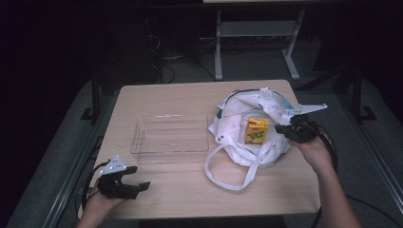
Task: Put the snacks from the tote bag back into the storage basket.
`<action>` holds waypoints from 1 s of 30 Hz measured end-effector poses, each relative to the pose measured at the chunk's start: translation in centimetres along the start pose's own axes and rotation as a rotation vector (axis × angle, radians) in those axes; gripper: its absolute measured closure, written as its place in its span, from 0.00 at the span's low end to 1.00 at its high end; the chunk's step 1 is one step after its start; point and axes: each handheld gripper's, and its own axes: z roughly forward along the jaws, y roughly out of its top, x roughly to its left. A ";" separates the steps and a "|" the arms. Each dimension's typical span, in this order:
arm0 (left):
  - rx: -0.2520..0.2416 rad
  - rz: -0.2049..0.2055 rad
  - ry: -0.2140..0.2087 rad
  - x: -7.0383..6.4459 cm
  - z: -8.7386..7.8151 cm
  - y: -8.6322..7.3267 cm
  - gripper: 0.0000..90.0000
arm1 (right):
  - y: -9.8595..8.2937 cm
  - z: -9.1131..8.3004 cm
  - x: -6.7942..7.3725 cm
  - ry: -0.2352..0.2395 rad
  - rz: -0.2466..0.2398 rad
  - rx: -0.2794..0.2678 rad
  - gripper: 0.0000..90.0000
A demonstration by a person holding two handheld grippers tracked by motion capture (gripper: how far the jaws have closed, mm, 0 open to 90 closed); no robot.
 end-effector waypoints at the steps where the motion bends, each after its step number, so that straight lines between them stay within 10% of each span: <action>1: 0.001 0.000 0.000 0.0 0.0 0.0 0.18 | 0.2 0.2 0.0 -0.002 -0.002 -0.001 1.00; 30: 0.018 0.013 -0.007 -0.1 0.2 -0.1 0.18 | 0.4 3.0 0.1 0.013 -0.031 0.080 1.00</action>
